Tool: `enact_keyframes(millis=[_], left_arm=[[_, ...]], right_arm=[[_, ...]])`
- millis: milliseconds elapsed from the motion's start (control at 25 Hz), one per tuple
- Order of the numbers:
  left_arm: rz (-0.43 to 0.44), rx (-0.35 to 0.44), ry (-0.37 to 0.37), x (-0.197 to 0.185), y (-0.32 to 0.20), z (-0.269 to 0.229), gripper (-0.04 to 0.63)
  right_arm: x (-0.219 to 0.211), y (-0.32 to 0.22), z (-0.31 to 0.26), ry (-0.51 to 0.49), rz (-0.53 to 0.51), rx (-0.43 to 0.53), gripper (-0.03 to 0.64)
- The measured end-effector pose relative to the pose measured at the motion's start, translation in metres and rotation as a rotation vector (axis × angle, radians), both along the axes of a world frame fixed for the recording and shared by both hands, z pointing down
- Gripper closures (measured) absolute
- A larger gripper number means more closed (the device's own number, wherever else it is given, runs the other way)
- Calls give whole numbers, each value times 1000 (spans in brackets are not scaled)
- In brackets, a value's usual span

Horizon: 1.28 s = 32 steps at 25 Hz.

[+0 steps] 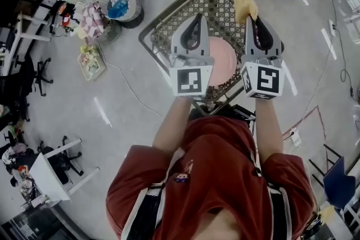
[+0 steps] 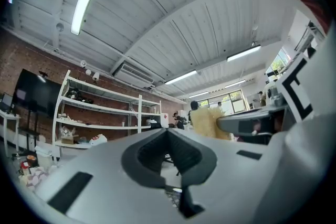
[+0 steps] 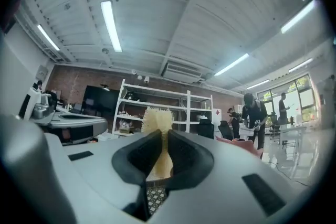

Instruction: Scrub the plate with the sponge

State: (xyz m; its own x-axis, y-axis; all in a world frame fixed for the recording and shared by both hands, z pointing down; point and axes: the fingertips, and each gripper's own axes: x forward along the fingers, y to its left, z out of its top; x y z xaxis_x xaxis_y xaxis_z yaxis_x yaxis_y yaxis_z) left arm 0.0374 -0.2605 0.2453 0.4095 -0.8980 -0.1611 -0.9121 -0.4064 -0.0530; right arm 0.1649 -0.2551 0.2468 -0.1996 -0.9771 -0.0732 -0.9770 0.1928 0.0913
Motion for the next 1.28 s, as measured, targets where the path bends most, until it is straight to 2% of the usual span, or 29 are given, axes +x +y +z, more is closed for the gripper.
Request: enact_keyframes(millis=[360, 1280], left_arm=[[47, 43, 0, 18, 8, -24, 581], [40, 28, -5, 19, 1, -20, 581]], right_arm=[[14, 10, -37, -50, 40, 91, 574], [7, 0, -26, -29, 26, 71, 574]])
